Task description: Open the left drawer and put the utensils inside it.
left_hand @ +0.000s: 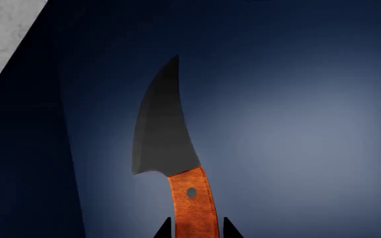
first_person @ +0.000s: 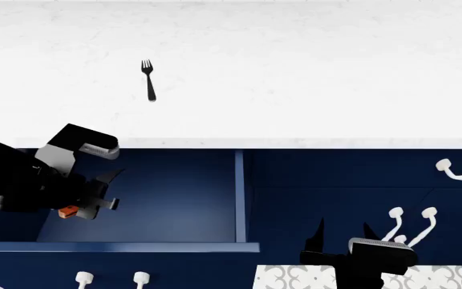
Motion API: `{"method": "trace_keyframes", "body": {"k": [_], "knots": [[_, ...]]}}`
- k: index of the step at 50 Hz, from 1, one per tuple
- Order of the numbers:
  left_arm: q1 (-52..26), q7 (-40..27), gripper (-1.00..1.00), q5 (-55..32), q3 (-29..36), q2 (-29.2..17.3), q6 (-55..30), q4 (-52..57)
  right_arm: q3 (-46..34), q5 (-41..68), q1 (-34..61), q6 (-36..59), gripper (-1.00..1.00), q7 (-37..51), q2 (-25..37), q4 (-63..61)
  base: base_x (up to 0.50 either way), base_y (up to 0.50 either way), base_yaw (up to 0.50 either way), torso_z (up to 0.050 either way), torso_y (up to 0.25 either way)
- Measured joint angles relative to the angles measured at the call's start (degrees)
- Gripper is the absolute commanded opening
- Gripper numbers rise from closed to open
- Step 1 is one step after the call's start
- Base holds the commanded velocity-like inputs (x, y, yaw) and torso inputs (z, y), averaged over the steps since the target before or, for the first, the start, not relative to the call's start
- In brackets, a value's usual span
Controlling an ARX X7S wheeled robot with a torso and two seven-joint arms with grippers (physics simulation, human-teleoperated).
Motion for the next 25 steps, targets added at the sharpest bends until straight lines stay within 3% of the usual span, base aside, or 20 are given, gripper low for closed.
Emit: {"method": "trace_keyframes", "body": {"k": [25], "knots": [[4.7, -3.0, -1.00, -0.6, -1.1, 1.1, 5.5, -3.6, -0.5, 0.4, 0.1, -0.1, 1.00, 0.4, 0.3, 0.0, 0.00, 0.00, 0.00, 0.000, 0.000]]}}
